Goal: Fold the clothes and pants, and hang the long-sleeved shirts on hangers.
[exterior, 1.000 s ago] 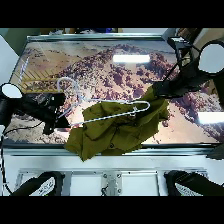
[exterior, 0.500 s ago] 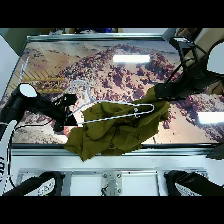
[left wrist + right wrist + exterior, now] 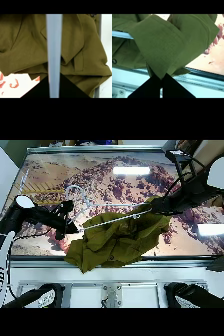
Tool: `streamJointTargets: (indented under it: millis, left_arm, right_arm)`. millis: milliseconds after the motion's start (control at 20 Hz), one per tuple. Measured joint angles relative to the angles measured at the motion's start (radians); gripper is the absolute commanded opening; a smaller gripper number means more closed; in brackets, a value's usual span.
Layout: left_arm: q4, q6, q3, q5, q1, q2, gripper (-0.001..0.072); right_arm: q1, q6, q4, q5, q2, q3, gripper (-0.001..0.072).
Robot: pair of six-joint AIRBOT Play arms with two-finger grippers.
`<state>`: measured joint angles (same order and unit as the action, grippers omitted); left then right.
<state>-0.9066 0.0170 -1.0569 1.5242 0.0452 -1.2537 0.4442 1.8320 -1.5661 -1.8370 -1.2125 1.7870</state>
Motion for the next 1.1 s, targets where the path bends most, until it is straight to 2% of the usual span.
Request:
streamJointTargets:
  millis: [800, 1100]
  left_arm:
    - [0.01, -0.016, 0.0, -0.02, -0.084, 0.0, 0.0014]
    - [0.009, -0.018, 0.0, -0.025, -0.087, 0.0, 0.0014]
  right_arm:
    - [0.042, -0.011, -0.037, 0.027, 0.003, 0.036, 0.0017]
    - [0.089, -0.018, 0.031, 0.071, 0.002, 0.066, 0.0017]
